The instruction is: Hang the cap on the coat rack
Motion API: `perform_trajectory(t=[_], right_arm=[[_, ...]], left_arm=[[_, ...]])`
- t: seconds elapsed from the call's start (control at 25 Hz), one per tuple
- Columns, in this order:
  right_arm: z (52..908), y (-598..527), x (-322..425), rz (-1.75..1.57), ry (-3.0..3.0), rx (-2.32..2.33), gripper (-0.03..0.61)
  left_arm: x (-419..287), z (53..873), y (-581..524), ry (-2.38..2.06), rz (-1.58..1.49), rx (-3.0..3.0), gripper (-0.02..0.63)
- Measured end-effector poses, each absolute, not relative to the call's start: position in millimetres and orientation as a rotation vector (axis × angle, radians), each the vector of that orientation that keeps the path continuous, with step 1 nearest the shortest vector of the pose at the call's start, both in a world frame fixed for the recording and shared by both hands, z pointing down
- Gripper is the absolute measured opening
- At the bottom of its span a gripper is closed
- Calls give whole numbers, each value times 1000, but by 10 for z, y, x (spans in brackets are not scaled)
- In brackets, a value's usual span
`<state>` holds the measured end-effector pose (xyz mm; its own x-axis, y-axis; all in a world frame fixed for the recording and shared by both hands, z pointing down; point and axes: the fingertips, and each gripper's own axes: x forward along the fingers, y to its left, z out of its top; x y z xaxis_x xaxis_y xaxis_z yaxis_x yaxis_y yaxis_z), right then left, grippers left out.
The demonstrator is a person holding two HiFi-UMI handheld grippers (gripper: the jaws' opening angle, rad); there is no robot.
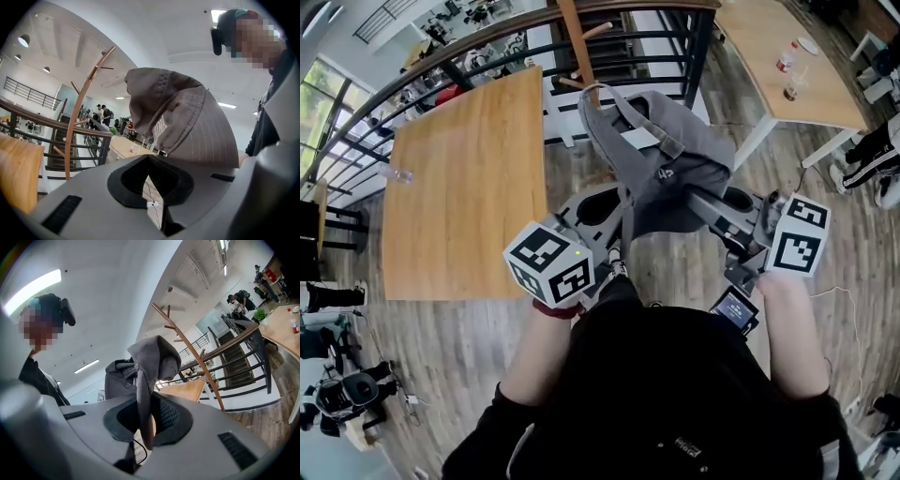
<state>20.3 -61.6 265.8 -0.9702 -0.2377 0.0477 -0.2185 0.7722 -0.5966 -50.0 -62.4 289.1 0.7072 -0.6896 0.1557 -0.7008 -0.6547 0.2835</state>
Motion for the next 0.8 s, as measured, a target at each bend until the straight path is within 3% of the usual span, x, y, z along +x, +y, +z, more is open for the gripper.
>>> perform_trajectory(t=[0.8], right_arm=[[2600,-652,234,-1026,2894,-565,38]], left_arm=[[-430,2821,-716,-898,38,2640,-3]])
